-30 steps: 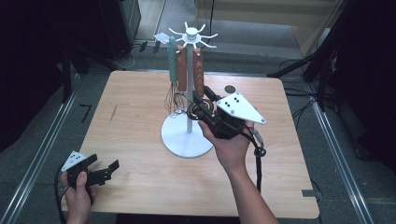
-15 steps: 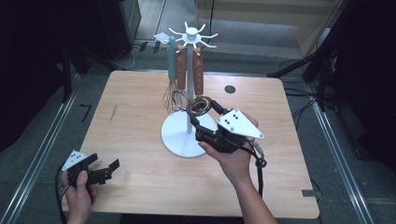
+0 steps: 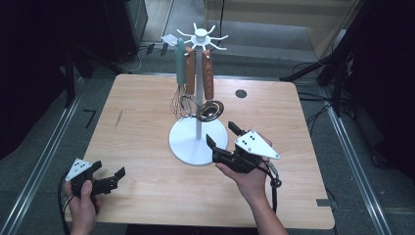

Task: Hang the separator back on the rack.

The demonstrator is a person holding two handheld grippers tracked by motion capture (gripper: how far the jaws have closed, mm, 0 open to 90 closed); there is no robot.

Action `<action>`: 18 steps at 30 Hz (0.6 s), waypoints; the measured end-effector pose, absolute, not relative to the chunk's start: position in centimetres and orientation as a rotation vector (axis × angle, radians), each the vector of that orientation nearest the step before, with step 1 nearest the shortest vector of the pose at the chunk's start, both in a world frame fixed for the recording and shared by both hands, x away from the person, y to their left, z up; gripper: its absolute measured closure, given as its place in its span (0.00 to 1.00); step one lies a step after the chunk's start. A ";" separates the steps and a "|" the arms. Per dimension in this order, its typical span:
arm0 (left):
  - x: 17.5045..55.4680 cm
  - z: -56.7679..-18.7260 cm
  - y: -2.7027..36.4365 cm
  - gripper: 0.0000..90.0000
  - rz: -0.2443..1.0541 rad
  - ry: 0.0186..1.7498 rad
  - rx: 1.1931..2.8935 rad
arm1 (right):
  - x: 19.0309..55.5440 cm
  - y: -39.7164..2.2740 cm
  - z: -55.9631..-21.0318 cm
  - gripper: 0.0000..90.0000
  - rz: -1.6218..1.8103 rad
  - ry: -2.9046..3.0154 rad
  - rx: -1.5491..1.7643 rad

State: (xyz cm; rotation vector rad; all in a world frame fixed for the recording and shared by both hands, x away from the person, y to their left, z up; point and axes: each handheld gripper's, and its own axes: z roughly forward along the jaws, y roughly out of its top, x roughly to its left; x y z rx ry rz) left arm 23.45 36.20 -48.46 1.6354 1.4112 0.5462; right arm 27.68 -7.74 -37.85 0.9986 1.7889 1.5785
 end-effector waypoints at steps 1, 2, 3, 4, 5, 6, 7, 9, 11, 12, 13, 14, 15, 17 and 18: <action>23.5 -48.5 36.2 0.00 0.546 1.410 1.635 | 27.6 -7.9 -38.2 0.26 1.571 1.789 1.003; 23.5 -48.5 36.2 0.00 0.544 1.413 1.634 | 27.6 -8.0 -38.5 0.26 1.566 1.790 1.009; 23.5 -48.5 36.2 0.00 0.543 1.413 1.635 | 27.6 -8.2 -38.9 0.26 1.561 1.796 1.021; 23.5 -48.5 36.2 0.00 0.542 1.412 1.639 | 27.6 -8.4 -39.2 0.26 1.552 1.801 1.023; 23.5 -48.5 36.2 0.00 0.542 1.411 1.639 | 27.5 -8.5 -39.6 0.26 1.545 1.805 1.028; 23.5 -48.5 36.2 0.00 0.542 1.410 1.639 | 27.5 -8.7 -39.8 0.26 1.538 1.809 1.034; 23.5 -48.5 36.2 0.00 0.543 1.410 1.639 | 27.5 -8.8 -40.1 0.26 1.530 1.815 1.032; 23.5 -48.5 36.2 0.00 0.544 1.408 1.640 | 27.4 -9.1 -40.6 0.26 1.518 1.823 1.037; 23.4 -48.4 36.2 0.00 0.548 1.405 1.641 | 27.3 -9.3 -41.1 0.26 1.504 1.837 1.041; 23.4 -48.4 36.2 0.00 0.548 1.405 1.639 | 27.2 -9.4 -41.3 0.26 1.497 1.842 1.043; 23.4 -48.5 36.2 0.00 0.548 1.405 1.636 | 27.1 -9.5 -41.6 0.26 1.492 1.847 1.044; 23.4 -48.4 36.2 0.00 0.545 1.405 1.637 | 27.0 -9.7 -41.8 0.26 1.487 1.853 1.044; 23.4 -48.4 36.2 0.00 0.543 1.405 1.638 | 27.0 -9.8 -42.1 0.26 1.478 1.856 1.042; 23.4 -48.5 36.2 0.00 0.543 1.404 1.637 | 26.9 -10.1 -42.6 0.26 1.476 1.860 1.050; 23.4 -48.5 36.2 0.00 0.544 1.404 1.637 | 26.9 -10.3 -42.9 0.26 1.468 1.861 1.053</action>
